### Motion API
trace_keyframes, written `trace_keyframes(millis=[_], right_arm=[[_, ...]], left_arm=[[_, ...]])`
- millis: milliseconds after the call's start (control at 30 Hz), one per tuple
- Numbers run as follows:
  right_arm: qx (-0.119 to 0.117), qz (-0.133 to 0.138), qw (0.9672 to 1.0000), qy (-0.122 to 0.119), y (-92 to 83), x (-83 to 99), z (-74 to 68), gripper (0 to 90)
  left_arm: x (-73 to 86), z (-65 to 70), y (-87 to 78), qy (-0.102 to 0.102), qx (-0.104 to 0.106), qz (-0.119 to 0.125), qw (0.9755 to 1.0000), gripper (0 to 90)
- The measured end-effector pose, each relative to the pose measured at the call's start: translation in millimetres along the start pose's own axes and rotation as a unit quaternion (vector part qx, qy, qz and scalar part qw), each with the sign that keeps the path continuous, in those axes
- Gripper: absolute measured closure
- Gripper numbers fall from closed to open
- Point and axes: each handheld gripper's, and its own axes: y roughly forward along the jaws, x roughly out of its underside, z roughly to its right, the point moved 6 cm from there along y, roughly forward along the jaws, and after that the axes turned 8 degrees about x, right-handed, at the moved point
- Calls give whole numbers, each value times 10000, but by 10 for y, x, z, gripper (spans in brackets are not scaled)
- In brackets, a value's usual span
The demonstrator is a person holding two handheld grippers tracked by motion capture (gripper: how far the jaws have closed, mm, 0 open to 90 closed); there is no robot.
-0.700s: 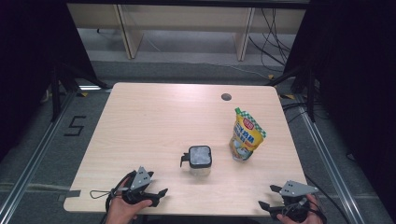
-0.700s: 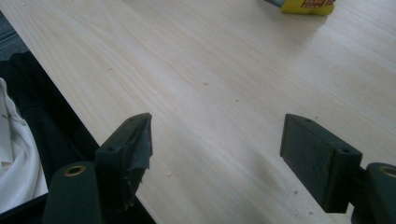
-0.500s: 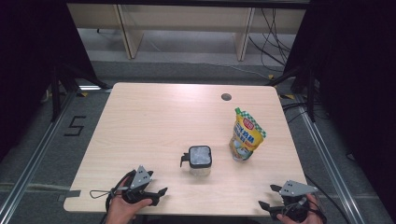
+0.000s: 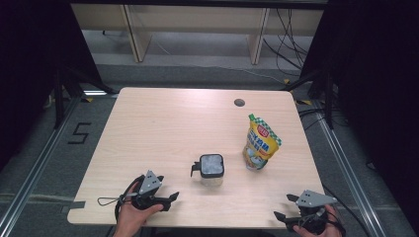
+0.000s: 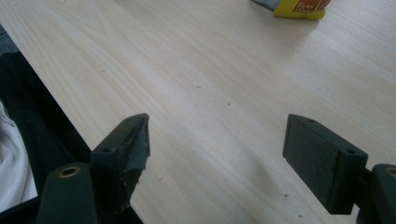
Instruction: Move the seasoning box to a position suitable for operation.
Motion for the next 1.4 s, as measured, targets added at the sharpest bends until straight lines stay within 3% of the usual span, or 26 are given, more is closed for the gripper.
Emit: trace_keyframes(millis=[33,67,100,133,200,233,267,333,367,533,600,633,733,767,933,1033,1067,1133,1200,1233,1267,1367,1400], right_arm=[[-19,-12,10000,6,2,0,-5,237],[-41,-2,10000,19,3,-3,-13,237],[-53,-2,10000,5,2,-11,-22,238],[-52,-7,10000,-5,1,-15,-24,238],[-42,36,10000,-50,6,-22,-20,238],[-52,47,10000,-33,5,-25,-25,238],[-51,51,10000,-33,7,-26,-25,239],[-68,34,10000,-31,12,-23,-27,240],[-73,-16,9999,93,4,-15,-50,240],[-24,78,9999,-73,0,-27,-19,240],[-40,24,10000,4,-3,-17,-38,240],[-22,57,9999,-87,6,-22,-19,240],[-64,17,10000,-13,13,-21,-50,244],[-52,37,9999,-91,19,-26,-34,244],[-62,21,9999,-116,26,-28,-35,245],[-46,64,9999,-95,13,-31,-30,245],[-45,83,9999,-107,10,-31,-27,245],[-45,88,9999,-106,6,-30,-25,245],[-75,64,9999,-78,9,-29,-34,246],[-71,60,9999,-105,11,-31,-33,246],[-87,85,9998,-145,15,-37,-36,246],[-100,94,9998,-151,11,-43,-49,247],[-101,112,9997,-176,11,-46,-45,247]], left_arm=[[-23,-17,12,90,24,23,10000,207],[-43,-17,43,-80,26,144,9999,207],[-65,-47,51,-17,28,147,9999,228],[-92,-54,87,-136,35,264,9996,243],[-150,-85,131,25,15,307,9995,269],[-172,-71,163,-41,-2,332,9994,308],[-209,-85,190,202,3,300,9993,340],[-252,-74,240,252,74,365,9990,402],[-276,-64,262,295,118,400,9987,428],[-330,-11,285,555,234,453,9972,503],[-338,-9,284,592,290,485,9966,519],[-335,1,287,519,295,505,9969,527],[-345,18,293,569,331,570,9962,537],[-362,16,301,609,340,589,9958,543],[-440,22,441,615,369,527,9960,570],[-458,14,508,713,336,459,9958,584],[-465,-8,515,866,305,398,9950,587],[-469,-6,543,713,324,439,9960,590],[-482,-3,573,732,344,442,9957,597],[-504,32,617,566,410,631,9956,608],[-516,32,634,648,438,618,9950,618],[-556,70,679,611,521,680,9944,695],[-553,52,671,807,483,549,9941,742]])
